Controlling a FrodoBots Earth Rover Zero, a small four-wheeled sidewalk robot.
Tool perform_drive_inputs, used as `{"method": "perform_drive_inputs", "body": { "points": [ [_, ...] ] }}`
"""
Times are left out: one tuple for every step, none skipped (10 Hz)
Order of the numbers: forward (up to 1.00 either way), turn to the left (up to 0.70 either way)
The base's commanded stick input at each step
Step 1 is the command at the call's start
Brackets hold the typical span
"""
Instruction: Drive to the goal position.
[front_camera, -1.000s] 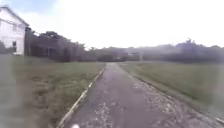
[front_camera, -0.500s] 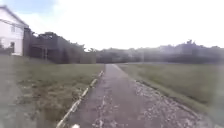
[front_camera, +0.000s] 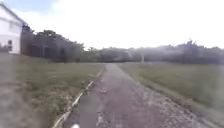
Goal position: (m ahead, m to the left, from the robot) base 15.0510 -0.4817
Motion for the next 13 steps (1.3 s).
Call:
{"method": "perform_drive_inputs", "body": {
  "points": [
    [1.00,0.00],
    [1.00,0.00],
    [1.00,0.00],
    [1.00,0.00],
    [1.00,0.00],
    [1.00,0.00],
    [1.00,0.00],
    [1.00,0.00],
    [1.00,0.00],
    [1.00,0.00],
    [1.00,0.00],
    [1.00,0.00],
    [1.00,0.00]
  ]
}}
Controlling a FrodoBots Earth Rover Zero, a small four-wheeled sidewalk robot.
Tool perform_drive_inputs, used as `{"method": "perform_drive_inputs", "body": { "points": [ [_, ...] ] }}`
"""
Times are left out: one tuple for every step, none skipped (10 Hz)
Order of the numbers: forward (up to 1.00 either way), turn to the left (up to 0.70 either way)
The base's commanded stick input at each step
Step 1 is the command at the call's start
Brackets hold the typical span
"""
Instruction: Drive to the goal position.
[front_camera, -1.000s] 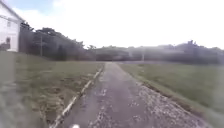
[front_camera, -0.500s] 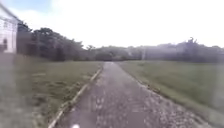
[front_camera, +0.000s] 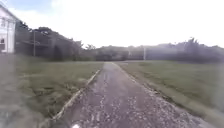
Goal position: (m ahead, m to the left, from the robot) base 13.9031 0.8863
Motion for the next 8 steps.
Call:
{"method": "perform_drive_inputs", "body": {
  "points": [
    [1.00,0.00],
    [1.00,0.00],
    [1.00,0.00],
    [1.00,0.00],
    [1.00,0.00],
    [1.00,0.00],
    [1.00,0.00],
    [1.00,0.00]
  ]
}}
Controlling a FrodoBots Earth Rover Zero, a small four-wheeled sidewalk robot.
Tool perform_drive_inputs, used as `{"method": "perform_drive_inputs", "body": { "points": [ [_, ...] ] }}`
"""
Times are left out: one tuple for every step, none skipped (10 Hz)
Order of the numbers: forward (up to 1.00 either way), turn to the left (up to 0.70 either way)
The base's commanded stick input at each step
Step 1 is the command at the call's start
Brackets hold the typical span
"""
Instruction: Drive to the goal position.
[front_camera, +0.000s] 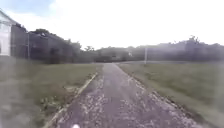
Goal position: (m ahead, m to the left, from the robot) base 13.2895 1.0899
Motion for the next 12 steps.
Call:
{"method": "perform_drive_inputs", "body": {
  "points": [
    [1.00,0.00],
    [1.00,0.00],
    [1.00,0.00],
    [1.00,0.00],
    [1.00,0.00],
    [1.00,0.00],
    [1.00,0.00],
    [1.00,0.00],
    [1.00,0.00],
    [1.00,0.00],
    [1.00,0.00],
    [1.00,0.00]
  ]
}}
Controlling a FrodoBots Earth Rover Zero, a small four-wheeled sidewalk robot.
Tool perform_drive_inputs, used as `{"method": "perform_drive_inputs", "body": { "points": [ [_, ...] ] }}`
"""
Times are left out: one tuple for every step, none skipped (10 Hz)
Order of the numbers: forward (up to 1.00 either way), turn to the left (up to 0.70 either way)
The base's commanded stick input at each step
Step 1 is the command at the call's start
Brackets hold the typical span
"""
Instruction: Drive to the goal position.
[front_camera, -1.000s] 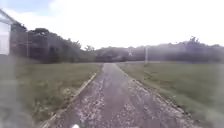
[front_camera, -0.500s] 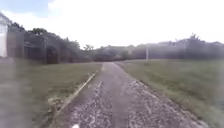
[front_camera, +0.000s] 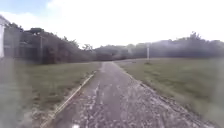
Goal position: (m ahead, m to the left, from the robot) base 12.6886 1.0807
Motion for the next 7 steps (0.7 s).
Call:
{"method": "perform_drive_inputs", "body": {
  "points": [
    [1.00,0.00],
    [1.00,0.01],
    [1.00,0.00],
    [1.00,0.01],
    [1.00,0.02],
    [1.00,0.02],
    [1.00,0.03]
  ]
}}
